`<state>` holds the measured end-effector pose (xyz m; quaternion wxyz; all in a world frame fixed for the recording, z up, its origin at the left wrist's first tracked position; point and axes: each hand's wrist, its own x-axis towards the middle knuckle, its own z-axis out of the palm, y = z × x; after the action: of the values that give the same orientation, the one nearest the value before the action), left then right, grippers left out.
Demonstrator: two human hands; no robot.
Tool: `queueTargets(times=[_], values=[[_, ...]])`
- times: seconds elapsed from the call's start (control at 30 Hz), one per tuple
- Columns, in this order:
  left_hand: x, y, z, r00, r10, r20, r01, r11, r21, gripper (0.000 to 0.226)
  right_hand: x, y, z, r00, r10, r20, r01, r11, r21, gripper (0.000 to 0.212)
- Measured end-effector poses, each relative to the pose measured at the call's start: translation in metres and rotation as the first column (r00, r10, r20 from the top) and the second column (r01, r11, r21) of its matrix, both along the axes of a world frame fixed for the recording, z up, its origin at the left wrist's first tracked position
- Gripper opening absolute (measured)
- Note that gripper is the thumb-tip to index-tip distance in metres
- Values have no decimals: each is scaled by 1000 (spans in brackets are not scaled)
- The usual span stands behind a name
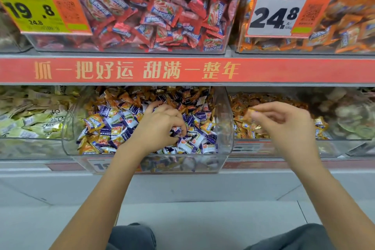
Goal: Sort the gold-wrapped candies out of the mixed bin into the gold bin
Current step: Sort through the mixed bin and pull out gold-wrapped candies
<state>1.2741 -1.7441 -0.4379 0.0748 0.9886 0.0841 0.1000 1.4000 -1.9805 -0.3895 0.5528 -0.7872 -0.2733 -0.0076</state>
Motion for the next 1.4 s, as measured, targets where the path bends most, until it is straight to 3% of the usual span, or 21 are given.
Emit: queueTargets(times=[0.07, 0.1, 0.17, 0.23, 0.3, 0.37, 0.43, 0.5, 0.57, 0.6, 0.67, 0.77, 0.9, 1.03, 1.1, 1.17, 1.23, 1.3, 1.33, 1.4], values=[[-1, -2, 0, 1000, 2, 12, -2, 1000, -8, 17, 19, -10, -15, 971, -72, -226, 72, 997, -8, 10], [-1, -3, 0, 1000, 7, 22, -7, 1000, -12, 18, 27, -13, -21, 975, -80, -206, 52, 990, -134, 16], [-3, -5, -1, 999, 25, 31, -24, 999, -29, 21, 28, -12, -26, 998, -70, 2, 66, 936, -345, 27], [-5, -4, -2, 998, 36, 52, -33, 998, -51, 25, 17, -3, -21, 974, 7, 228, 55, 962, -268, 32], [-6, -2, -2, 997, 34, 74, -29, 997, -71, 27, -2, 19, -13, 899, 218, 379, -107, 950, -293, 35], [-6, 0, -2, 997, 31, 75, -24, 996, -84, 26, -10, 50, -11, 785, 477, 396, -205, 802, -561, 38], [-4, 2, -2, 997, 35, 73, -28, 994, -105, 24, -11, 84, -9, 704, 647, 293, -115, 510, -852, 32], [-5, 5, -2, 994, 41, 101, -25, 988, -153, 24, -5, 111, -6, 688, 701, 188, -6, 264, -964, 19], [-6, 8, -2, 990, 55, 132, -24, 974, -223, 24, 3, 128, -8, 705, 703, 91, 15, 114, -993, 13], [-7, 10, -2, 989, 60, 138, -23, 967, -254, 24, 7, 134, -9, 716, 696, 57, 12, 70, -997, 10], [-7, 11, -1, 987, 57, 147, -13, 959, -282, 26, 12, 138, -14, 744, 668, -9, -34, 25, -999, 24], [-8, 13, 0, 986, 54, 160, -3, 952, -305, 26, 8, 137, -18, 770, 637, -33, -33, -11, -999, 20], [-11, 14, 0, 984, 49, 173, 11, 944, -329, 24, 2, 133, -11, 747, 663, 51, -8, 86, -996, 30], [-10, 12, 3, 987, 60, 146, -12, 951, -310, 21, -2, 123, 4, 750, 629, 203, -6, 313, -950, 17], [-9, 12, 3, 988, 62, 143, -15, 950, -313, 21, -1, 109, 10, 754, 584, 300, -31, 488, -872, 14], [-10, 12, 3, 987, 55, 149, -4, 947, -321, 22, -1, 82, 8, 815, 446, 370, -68, 708, -703, 15], [-10, 12, 2, 986, 51, 158, 3, 946, -323, 22, -6, 49, -3, 861, 178, 477, -28, 952, -305, 10], [-9, 11, 2, 986, 56, 157, -4, 950, -312, 22, -4, 20, -27, 894, -100, 437, 123, 992, -24, 11], [-9, 11, 1, 987, 60, 147, -13, 953, -301, 21, 1, 10, -38, 915, -150, 376, 171, 985, -23, 15], [-8, 10, 1, 991, 63, 120, -26, 958, -285, 21, 16, -3, -53, 947, -136, 290, 191, 967, -171, 24]])
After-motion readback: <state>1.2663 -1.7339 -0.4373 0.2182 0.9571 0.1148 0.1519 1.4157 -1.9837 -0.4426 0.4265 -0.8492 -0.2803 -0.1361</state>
